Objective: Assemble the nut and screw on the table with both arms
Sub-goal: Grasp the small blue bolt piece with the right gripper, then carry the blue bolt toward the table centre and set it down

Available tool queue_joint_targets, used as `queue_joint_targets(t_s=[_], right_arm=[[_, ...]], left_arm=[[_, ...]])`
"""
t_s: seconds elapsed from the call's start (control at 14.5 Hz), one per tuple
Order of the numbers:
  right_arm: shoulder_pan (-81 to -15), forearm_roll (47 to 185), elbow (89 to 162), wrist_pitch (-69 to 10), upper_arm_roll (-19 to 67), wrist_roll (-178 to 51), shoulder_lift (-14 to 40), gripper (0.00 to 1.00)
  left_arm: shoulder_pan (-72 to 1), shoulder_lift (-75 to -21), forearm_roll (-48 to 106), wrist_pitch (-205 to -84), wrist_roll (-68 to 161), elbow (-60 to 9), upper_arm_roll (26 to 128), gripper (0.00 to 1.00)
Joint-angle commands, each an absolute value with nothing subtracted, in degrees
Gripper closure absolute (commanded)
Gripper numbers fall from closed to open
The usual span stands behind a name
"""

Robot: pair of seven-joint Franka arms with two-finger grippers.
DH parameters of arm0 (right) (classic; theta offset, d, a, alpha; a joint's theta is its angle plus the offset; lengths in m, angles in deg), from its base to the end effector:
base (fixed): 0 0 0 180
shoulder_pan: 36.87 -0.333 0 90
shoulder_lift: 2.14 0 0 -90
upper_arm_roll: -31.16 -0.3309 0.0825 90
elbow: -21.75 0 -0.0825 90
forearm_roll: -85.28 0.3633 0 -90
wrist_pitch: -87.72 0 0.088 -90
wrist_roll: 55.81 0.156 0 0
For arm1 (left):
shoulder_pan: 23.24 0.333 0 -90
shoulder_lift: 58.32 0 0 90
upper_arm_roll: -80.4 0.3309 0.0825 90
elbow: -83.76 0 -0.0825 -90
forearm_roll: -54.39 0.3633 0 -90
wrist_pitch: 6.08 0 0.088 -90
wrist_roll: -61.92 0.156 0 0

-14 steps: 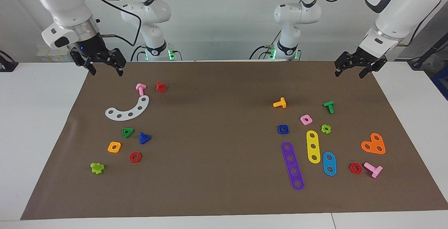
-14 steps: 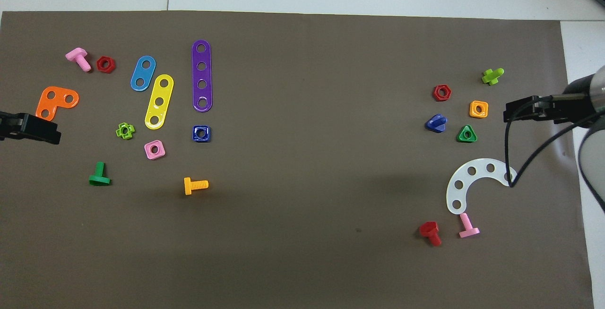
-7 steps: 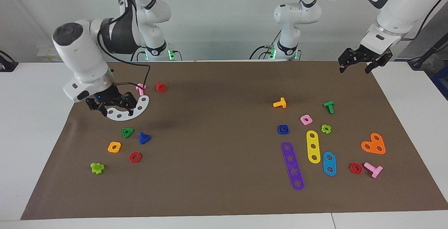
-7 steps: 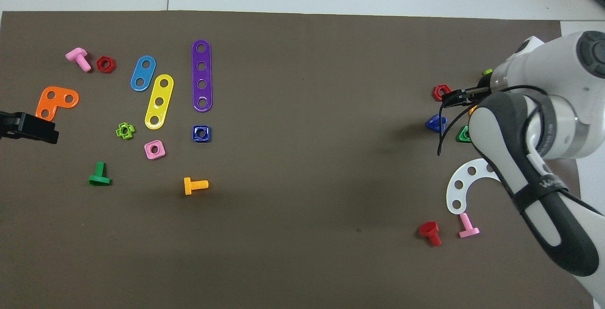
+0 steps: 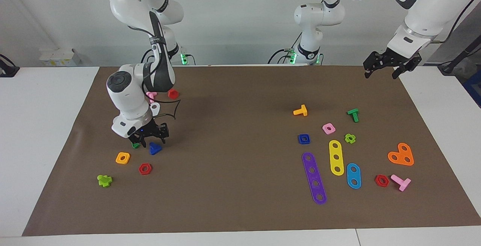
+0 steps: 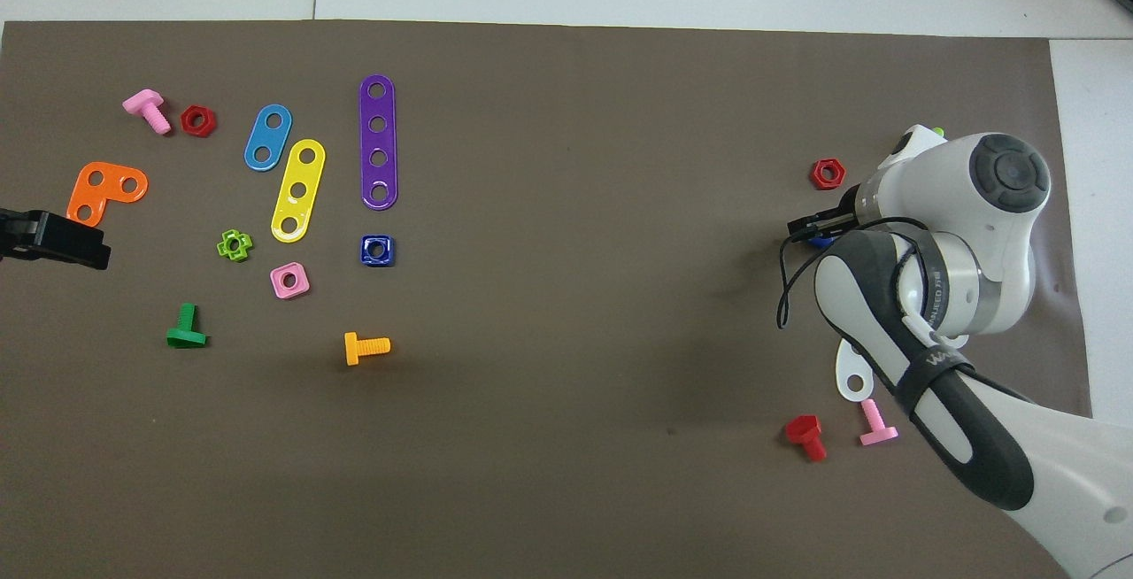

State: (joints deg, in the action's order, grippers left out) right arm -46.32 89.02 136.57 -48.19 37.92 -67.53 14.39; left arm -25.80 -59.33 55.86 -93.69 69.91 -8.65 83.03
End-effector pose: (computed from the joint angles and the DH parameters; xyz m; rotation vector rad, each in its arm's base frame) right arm 0.5998 0.0330 0.3013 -3.1137 -0.3324 -0.1300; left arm 0.5194 0.0049 0.5775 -3.1122 0.2152 0.1057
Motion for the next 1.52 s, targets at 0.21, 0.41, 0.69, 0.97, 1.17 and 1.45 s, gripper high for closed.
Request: queue_joint_targets(t_s=[0.21,0.41,0.69,0.97,1.17,1.45], right_arm=[[-45.40,90.38,139.61,-52.72,37.84,-70.31,14.28,0.52],[-45.49,90.38,139.61,-54.57,37.84,-69.96,15.08,0.52],[-45.49,90.38,139.70,-54.22,37.84,-70.05,15.00,0.52],[-45.57,90.38,139.70,-53.34,37.84,-70.31,14.91,0.52],[-45.57,90.38,139.96,-53.17,37.84,-70.22,14.82,0.56],[-45.57,90.47,140.14,-52.82,37.84,-69.08,14.82,1.00]], left_arm=[[-26.14,-59.81,54.57,-92.57,69.30,-7.47,83.04,0.00],[-26.14,-59.90,54.48,-92.83,69.48,-7.56,82.95,0.00],[-26.05,-59.99,53.78,-95.29,69.83,-8.34,82.95,0.00],[-26.05,-59.99,53.78,-95.38,69.83,-8.43,83.04,0.00],[-25.62,-59.99,53.78,-95.47,69.92,-8.35,83.04,0.00],[-25.61,-59.99,53.78,-95.99,69.83,-8.43,83.13,0.00]])
